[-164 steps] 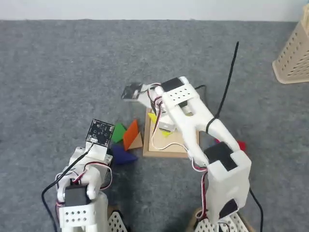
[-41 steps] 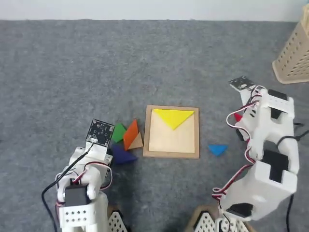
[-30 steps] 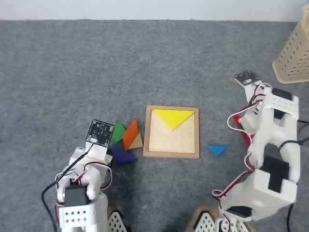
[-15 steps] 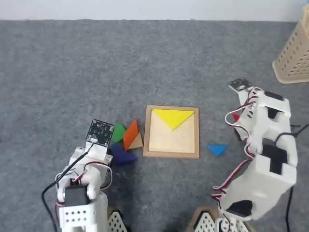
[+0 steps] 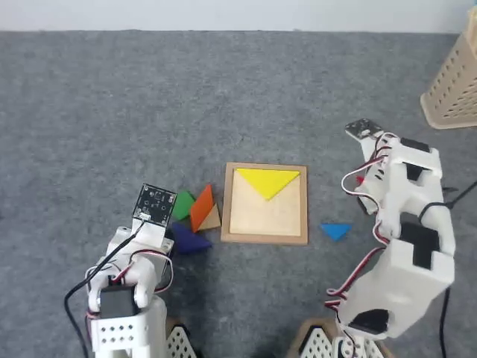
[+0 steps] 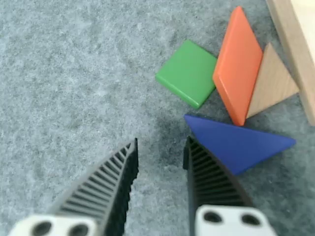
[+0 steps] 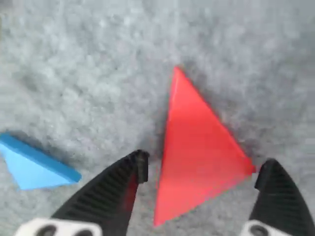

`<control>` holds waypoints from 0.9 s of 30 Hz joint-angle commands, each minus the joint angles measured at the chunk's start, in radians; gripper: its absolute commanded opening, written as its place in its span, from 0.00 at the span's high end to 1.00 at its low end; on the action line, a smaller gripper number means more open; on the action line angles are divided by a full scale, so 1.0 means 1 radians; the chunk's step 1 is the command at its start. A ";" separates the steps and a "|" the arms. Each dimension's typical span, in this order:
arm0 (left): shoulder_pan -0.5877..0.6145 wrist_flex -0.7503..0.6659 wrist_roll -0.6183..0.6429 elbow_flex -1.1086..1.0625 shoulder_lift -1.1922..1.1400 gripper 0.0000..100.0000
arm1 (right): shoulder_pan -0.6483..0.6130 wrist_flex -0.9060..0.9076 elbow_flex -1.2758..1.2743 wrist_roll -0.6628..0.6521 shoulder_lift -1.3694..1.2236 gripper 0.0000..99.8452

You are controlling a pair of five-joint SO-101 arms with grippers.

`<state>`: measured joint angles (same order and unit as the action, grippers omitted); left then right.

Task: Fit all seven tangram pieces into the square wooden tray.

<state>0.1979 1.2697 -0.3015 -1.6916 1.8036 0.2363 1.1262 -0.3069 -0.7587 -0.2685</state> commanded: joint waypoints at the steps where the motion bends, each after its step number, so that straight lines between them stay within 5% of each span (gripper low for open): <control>1: -0.003 0.005 -0.002 0.005 0.018 0.85 | -0.021 -0.008 0.038 0.014 0.119 0.64; 20: -0.003 0.005 -0.002 0.005 0.018 0.85 | 0.019 -0.036 0.112 0.006 -0.096 0.65; 27: -0.003 0.005 -0.002 0.005 0.018 0.85 | 0.010 0.005 0.075 0.012 -0.087 0.78</control>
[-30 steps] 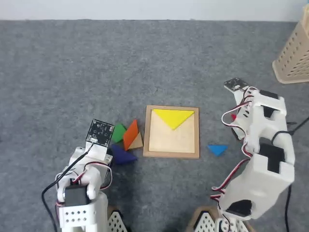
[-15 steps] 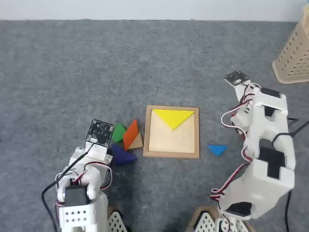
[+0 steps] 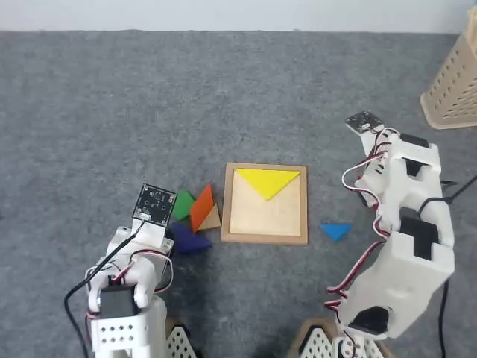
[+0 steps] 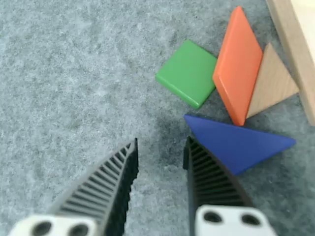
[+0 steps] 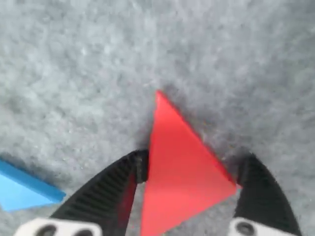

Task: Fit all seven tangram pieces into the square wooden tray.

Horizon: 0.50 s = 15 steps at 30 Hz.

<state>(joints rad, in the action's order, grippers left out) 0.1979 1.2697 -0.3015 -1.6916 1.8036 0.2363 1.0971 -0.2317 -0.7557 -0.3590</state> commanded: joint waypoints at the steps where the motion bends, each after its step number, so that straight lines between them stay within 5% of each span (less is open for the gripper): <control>1: -0.003 0.005 -0.002 0.005 0.018 0.85 | 0.010 0.047 0.000 0.012 0.004 0.79; 8: -0.003 0.005 -0.002 0.005 0.018 0.85 | 0.007 0.024 0.002 0.130 0.041 0.83; 15: -0.003 0.005 -0.002 0.005 0.018 0.85 | 0.065 0.097 -0.037 0.267 0.344 0.71</control>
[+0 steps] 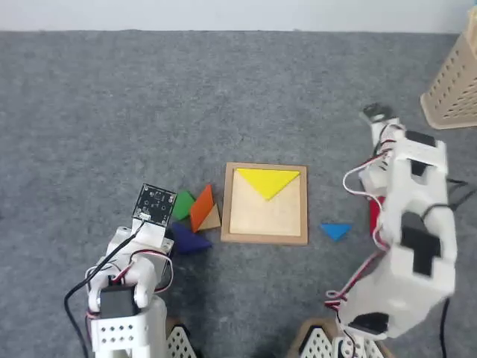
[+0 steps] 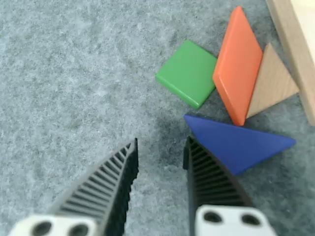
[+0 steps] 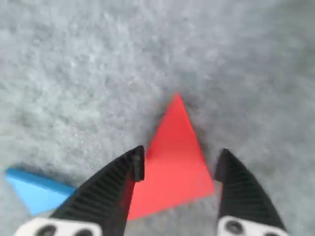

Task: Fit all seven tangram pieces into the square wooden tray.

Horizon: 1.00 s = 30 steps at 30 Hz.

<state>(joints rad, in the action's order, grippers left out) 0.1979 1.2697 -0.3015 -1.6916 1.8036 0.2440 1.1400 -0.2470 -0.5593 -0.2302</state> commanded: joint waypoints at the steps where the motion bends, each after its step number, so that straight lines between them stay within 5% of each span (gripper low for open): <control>1: -0.003 0.005 -0.002 0.005 0.018 0.85 | 0.070 0.051 -0.043 0.077 0.249 0.71; 14: -0.003 0.005 -0.002 0.005 0.018 0.85 | 0.013 -0.048 -0.086 0.077 -0.061 0.71; 30: -0.003 0.005 -0.002 0.005 0.018 0.85 | -0.101 -0.005 -0.064 0.063 -0.074 0.71</control>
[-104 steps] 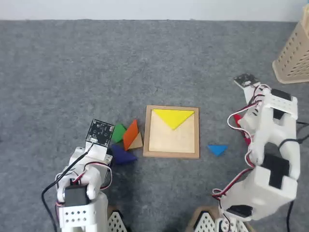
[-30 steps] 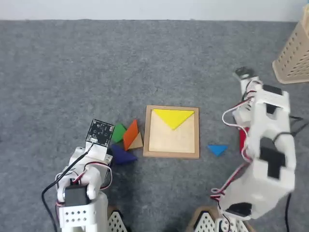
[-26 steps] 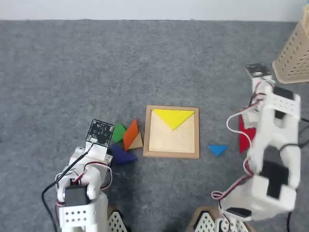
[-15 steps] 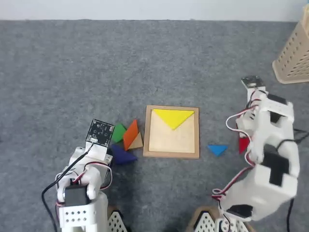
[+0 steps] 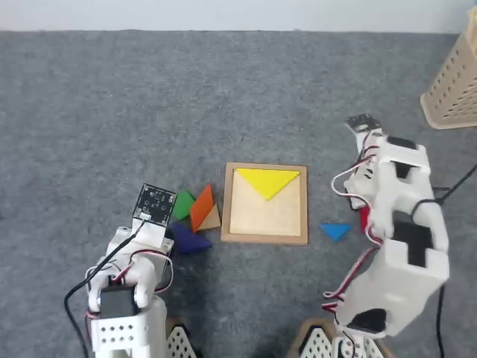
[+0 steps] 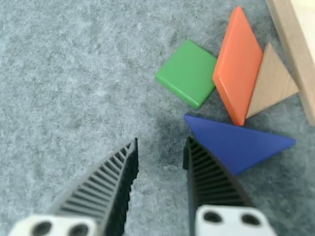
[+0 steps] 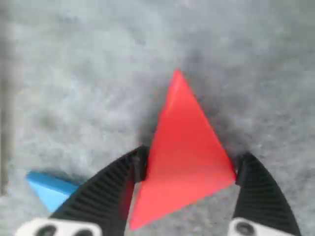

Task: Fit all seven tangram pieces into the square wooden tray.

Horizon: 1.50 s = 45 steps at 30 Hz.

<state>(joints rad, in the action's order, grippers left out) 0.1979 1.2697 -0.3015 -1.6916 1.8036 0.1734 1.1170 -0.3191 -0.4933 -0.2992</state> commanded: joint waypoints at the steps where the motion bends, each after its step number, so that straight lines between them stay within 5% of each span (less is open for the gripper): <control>1: -0.003 0.005 -0.002 0.005 0.018 0.85 | -0.033 0.021 0.006 -0.014 -0.007 0.71; 9: -0.003 0.005 -0.002 0.005 0.018 0.85 | -0.035 0.019 0.006 -0.020 -0.005 0.72; 16: -0.003 0.005 -0.002 0.005 0.018 0.85 | -0.033 0.015 0.012 0.000 -0.004 0.89; 24: -0.003 0.005 -0.002 0.005 0.018 0.85 | -0.070 0.019 0.121 0.130 -0.002 0.90; 34: -0.003 0.005 -0.002 0.005 0.018 0.85 | -0.291 0.042 0.269 0.204 -0.010 0.94; 45: -0.003 0.005 -0.002 0.005 0.018 0.85 | -0.260 0.234 0.390 0.186 -0.010 0.96</control>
<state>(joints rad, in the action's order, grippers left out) 0.1979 1.2697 -0.3015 -1.6916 1.8036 -0.1197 1.2658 0.0123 -0.2923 -0.3284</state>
